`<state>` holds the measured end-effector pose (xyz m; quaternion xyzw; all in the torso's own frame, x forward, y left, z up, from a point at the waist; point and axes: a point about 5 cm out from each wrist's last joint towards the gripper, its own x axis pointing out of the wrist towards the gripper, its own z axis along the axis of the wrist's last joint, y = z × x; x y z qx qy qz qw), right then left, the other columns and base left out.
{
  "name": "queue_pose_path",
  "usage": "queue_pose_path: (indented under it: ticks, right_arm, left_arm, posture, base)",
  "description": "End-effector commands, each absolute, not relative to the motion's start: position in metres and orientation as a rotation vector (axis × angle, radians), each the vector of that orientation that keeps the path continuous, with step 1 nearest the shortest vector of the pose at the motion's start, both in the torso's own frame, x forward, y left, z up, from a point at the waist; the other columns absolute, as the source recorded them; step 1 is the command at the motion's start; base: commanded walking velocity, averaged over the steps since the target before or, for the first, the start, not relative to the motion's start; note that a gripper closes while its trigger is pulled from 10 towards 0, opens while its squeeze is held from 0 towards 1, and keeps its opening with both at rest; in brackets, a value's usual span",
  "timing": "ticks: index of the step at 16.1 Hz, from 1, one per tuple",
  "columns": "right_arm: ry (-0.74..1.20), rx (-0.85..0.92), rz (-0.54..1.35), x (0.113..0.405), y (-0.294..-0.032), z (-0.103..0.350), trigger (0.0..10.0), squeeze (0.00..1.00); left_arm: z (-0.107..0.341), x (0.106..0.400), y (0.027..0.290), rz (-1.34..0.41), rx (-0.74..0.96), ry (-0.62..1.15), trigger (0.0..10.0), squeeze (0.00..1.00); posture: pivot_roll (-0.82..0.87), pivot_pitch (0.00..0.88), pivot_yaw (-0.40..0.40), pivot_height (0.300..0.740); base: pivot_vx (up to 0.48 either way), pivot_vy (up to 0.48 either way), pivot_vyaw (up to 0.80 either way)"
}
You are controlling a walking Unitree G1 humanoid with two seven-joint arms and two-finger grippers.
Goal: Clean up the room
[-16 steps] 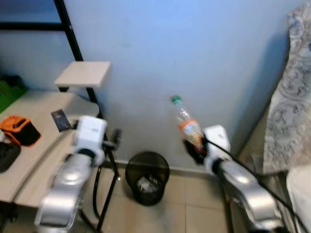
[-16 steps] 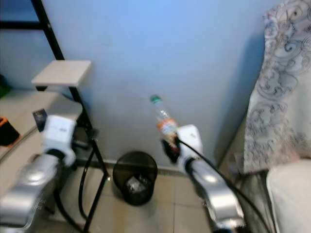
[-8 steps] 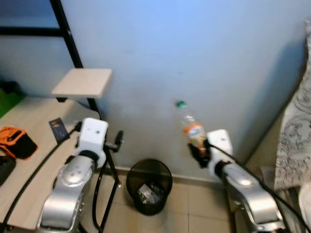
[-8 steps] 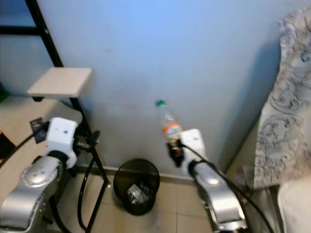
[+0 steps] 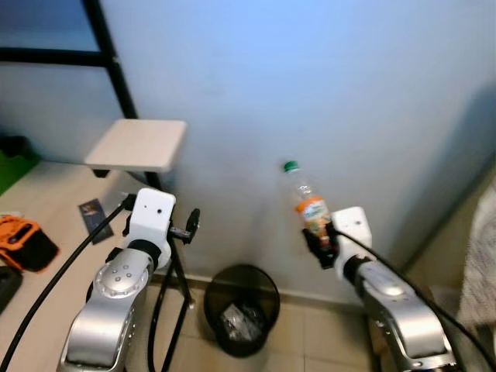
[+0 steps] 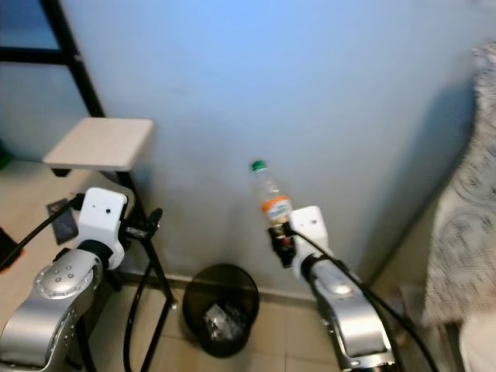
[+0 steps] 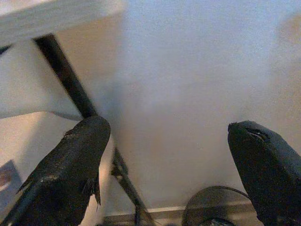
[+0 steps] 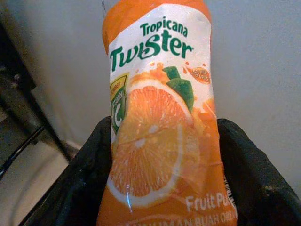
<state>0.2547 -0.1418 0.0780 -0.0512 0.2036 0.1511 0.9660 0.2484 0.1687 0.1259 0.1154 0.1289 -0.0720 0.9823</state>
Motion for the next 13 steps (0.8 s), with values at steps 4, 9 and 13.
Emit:
queue_pose_path:
  ticks: [4,9,13]
  right_arm:
    - [0.400,-0.104,0.336,0.256,-0.133,0.081,10.0,0.00]
    - [0.441,-0.149,0.410,0.254,-0.134,0.077,10.0,0.00]
    - [0.706,-0.304,0.673,0.251,-0.126,0.030,10.0,0.00]
  left_arm:
    - [0.127,0.248,0.176,-0.129,0.247,0.261,10.0,0.00]
    - [0.124,0.244,0.171,-0.189,0.252,0.286,10.0,0.00]
    - [0.116,0.241,0.160,-0.419,0.298,0.355,10.0,0.00]
  posture:
    - [-0.07,0.000,0.032,0.740]
    - [-0.07,0.000,0.016,0.740]
    - [-0.07,0.000,0.011,0.740]
  base:
    - [0.291,0.000,0.00]
    - [0.169,0.000,0.00]
    - [0.000,0.000,0.00]
